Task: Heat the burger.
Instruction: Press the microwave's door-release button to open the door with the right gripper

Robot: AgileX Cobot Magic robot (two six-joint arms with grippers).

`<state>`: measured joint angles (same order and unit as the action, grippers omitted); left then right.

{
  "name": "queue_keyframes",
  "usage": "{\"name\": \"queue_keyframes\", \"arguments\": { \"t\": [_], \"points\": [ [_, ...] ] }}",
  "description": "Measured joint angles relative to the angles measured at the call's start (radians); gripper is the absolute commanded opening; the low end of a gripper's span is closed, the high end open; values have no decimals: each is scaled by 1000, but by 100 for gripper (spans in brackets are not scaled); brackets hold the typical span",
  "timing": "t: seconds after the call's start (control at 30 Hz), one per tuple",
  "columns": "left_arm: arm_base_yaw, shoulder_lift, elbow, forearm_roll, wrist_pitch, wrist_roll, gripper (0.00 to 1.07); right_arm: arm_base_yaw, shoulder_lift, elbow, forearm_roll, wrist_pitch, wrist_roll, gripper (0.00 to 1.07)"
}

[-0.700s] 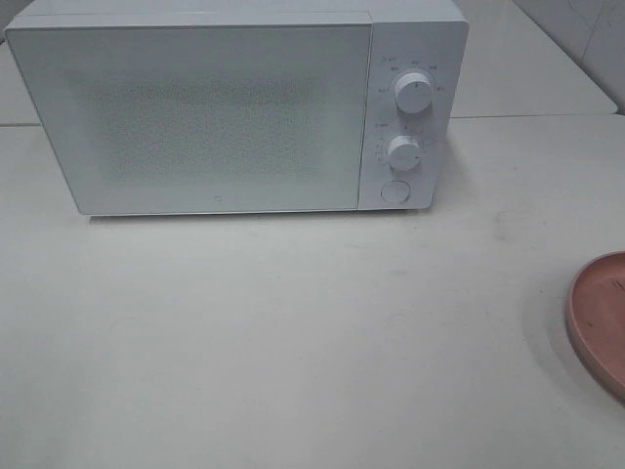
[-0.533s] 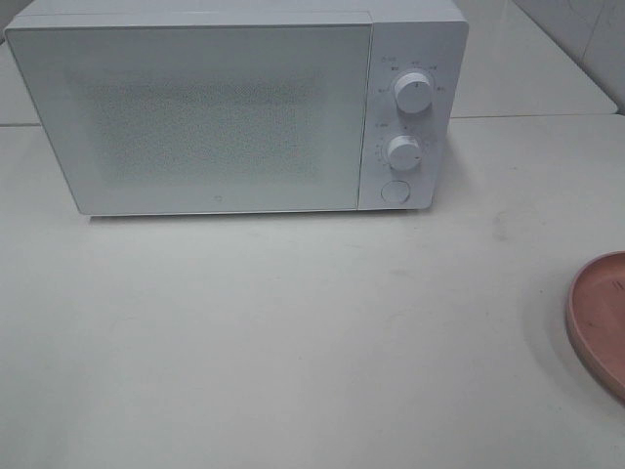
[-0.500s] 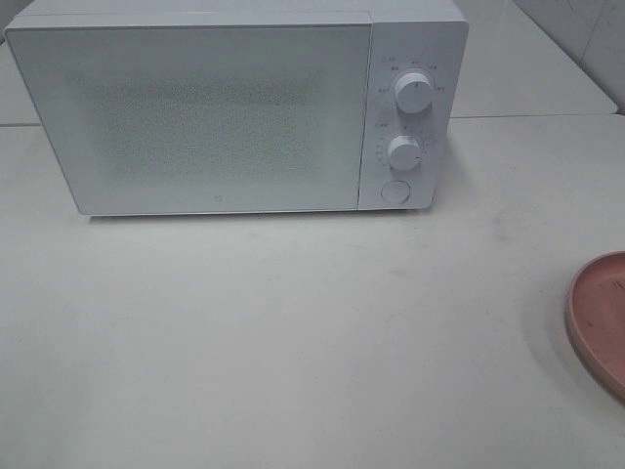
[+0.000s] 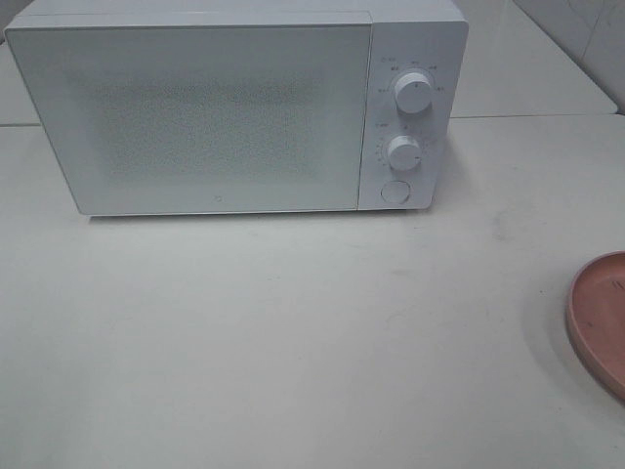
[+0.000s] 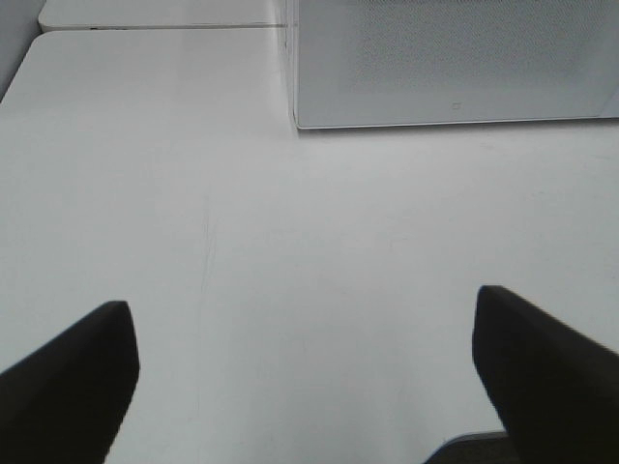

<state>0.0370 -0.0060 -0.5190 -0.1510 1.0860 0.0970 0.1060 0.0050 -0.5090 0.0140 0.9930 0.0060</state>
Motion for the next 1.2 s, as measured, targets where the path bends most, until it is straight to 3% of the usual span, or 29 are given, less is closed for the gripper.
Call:
{"name": "queue_keyframes", "arguments": {
  "t": [0.5,1.2],
  "points": [
    [0,0,0,0,0,0,89,0,219,-3,5,-50,6,76],
    [0,0,0,0,0,0,89,0,543,-3,7,-378,16,76]
  ]
}}
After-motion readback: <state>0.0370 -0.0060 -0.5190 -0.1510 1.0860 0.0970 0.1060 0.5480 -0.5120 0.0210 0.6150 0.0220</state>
